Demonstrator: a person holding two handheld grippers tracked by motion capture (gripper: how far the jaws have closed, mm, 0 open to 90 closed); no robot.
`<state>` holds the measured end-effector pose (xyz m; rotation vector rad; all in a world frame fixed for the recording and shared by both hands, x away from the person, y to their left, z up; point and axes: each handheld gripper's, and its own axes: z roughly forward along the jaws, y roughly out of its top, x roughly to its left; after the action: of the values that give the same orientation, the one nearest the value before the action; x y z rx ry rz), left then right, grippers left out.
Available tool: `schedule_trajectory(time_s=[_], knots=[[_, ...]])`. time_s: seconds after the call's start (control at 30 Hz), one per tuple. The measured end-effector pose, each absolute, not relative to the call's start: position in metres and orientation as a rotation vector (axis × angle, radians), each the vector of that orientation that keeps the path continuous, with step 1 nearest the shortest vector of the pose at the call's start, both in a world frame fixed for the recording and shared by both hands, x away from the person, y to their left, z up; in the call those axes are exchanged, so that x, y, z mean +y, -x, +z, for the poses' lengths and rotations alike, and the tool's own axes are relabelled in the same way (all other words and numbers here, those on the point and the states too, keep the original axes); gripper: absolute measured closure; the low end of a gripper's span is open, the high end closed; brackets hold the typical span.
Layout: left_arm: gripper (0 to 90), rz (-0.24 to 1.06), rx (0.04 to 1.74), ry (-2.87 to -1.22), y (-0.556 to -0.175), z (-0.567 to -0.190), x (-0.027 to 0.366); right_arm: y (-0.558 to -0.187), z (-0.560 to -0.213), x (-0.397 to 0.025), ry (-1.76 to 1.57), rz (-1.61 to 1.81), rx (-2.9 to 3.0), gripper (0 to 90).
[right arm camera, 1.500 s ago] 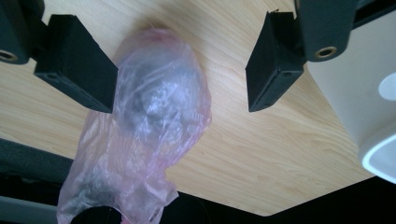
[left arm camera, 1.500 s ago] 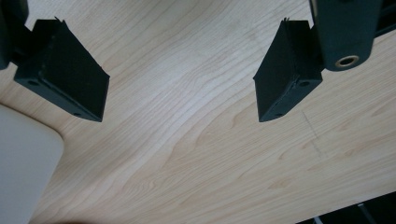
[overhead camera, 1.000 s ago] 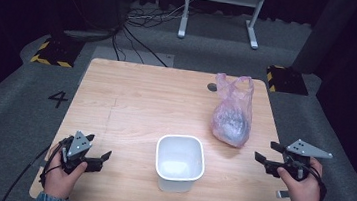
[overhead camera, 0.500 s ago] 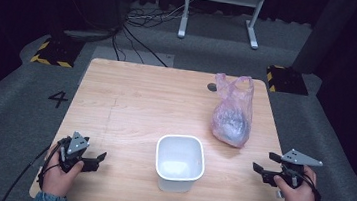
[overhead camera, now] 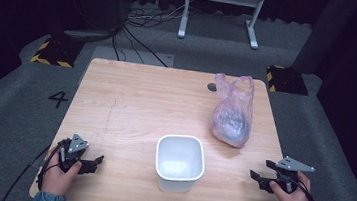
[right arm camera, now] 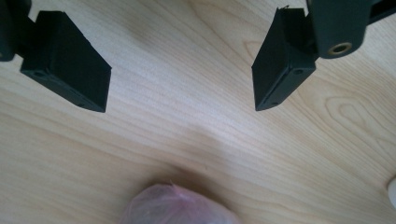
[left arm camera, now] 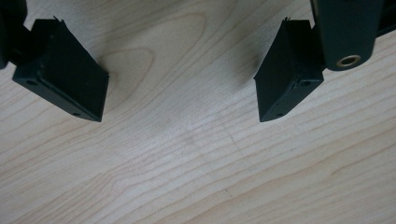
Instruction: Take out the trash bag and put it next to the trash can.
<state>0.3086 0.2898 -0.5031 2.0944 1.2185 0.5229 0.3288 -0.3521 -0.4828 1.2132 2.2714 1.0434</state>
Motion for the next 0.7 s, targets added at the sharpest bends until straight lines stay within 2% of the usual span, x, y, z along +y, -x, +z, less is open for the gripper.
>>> schedule_trajectory(time_s=[0.37, 0.7], knots=[[15.5, 0.496, 1.224, -2.068, -0.309, -0.506, 0.292, -0.326, -0.502, -0.348, -1.211, 1.017, 2.31, 19.8], [15.2, 0.495, 1.227, -2.064, -0.309, -0.506, 0.292, -0.324, -0.505, -0.342, -1.213, 0.97, 2.28, 14.0]])
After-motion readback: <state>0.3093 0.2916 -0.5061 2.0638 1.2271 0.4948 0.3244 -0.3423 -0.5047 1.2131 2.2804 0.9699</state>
